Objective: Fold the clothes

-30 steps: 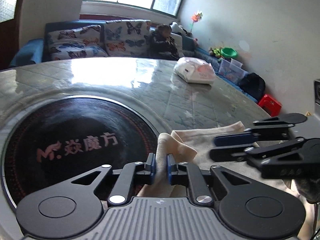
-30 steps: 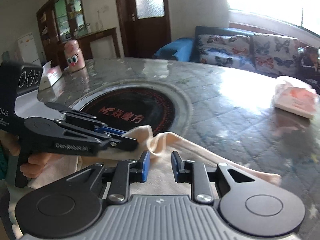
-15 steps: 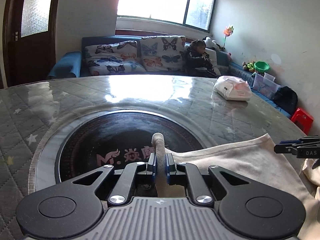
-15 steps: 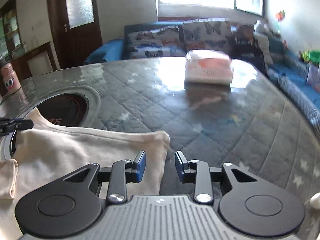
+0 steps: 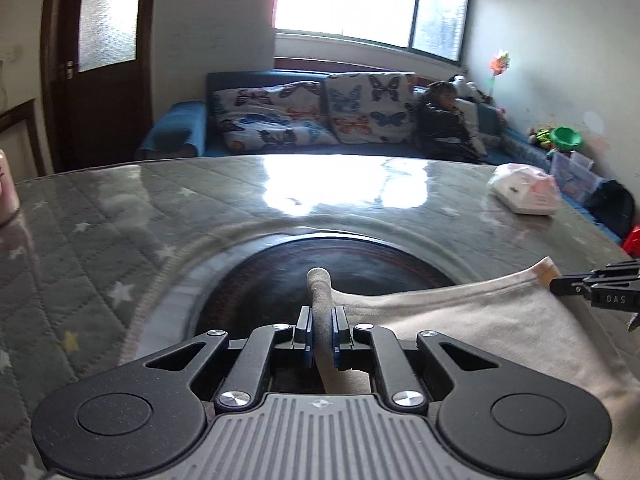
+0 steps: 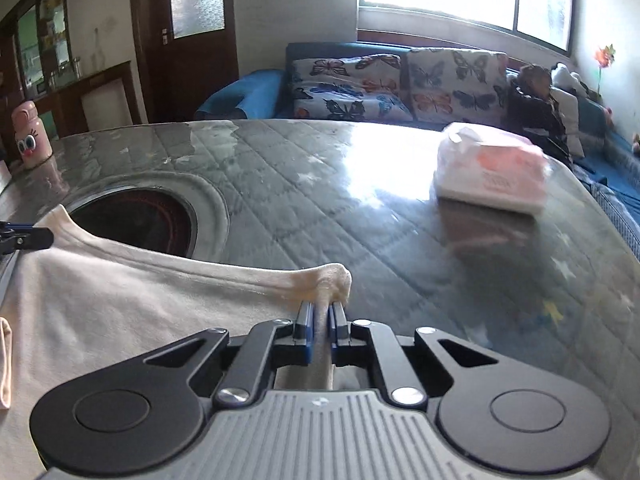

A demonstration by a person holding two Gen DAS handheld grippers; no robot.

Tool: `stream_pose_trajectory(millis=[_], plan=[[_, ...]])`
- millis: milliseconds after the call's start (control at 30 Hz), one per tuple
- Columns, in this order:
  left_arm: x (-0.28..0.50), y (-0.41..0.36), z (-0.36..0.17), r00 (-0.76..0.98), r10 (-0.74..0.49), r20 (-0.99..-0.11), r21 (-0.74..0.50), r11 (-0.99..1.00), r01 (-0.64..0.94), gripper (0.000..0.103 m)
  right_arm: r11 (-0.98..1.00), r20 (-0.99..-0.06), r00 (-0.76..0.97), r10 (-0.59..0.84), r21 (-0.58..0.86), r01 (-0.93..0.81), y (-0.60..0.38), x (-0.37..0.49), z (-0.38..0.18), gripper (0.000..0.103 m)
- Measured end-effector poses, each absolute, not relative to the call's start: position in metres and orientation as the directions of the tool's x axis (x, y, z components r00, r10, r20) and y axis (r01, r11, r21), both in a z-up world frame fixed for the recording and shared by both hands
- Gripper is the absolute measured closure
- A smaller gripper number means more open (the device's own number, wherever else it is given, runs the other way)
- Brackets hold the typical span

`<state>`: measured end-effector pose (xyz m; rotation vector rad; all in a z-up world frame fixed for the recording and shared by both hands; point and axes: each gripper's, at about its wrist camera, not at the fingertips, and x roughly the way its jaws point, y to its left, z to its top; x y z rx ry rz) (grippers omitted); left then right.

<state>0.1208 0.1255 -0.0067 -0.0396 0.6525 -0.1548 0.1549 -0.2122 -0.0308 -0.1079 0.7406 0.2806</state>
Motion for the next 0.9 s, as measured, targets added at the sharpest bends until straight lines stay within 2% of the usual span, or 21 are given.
stream_pose_trajectory(millis=[133,233,300,333,367,433,567,733,900], plan=[[0.125,0.127,-0.012,0.766,-0.139,-0.628,-0.07,0.99,0.122,0.09,0.95,-0.678,0.707,0.203,-0.04,-0.311,-0.2,0.161,-0.03,0.087],[0.111,0.129,-0.006,0.776,-0.137,-0.616,-0.067,0.99,0.122,0.088,0.944,-0.67,0.711,0.214,-0.046,-0.327,-0.197,0.151,-0.021,0.084],[0.102,0.131,-0.001,0.782,-0.135,-0.608,-0.064,0.991,0.121,0.079,0.938,-0.665,0.71,0.23,-0.042,-0.343,-0.196,0.139,-0.015,0.08],[0.098,0.132,0.001,0.786,-0.134,-0.604,-0.063,0.991,0.121,0.069,0.936,-0.663,0.71,0.238,-0.04,-0.351,-0.196,0.133,-0.012,0.073],[0.093,0.132,0.003,0.789,-0.134,-0.6,-0.061,0.991,0.122,0.066,0.932,-0.661,0.708,0.248,-0.038,-0.361,-0.196,0.126,-0.01,0.068],[0.076,0.131,0.01,0.796,-0.153,-0.586,-0.059,0.988,0.146,0.065,0.917,-0.662,0.697,0.276,-0.036,-0.397,-0.194,0.108,-0.005,0.067],[0.036,0.117,0.017,0.792,-0.204,-0.575,-0.039,0.974,0.222,0.064,0.873,-0.67,0.656,0.348,-0.023,-0.486,-0.184,0.064,-0.003,0.055],[-0.003,0.089,0.012,0.768,-0.253,-0.588,0.012,0.947,0.321,0.064,0.813,-0.682,0.6,0.419,-0.013,-0.582,-0.17,0.01,-0.01,0.055],[-0.016,0.068,-0.003,0.757,-0.244,-0.607,0.063,0.934,0.351,0.064,0.784,-0.676,0.581,0.454,-0.006,-0.621,-0.158,-0.03,-0.016,0.055]])
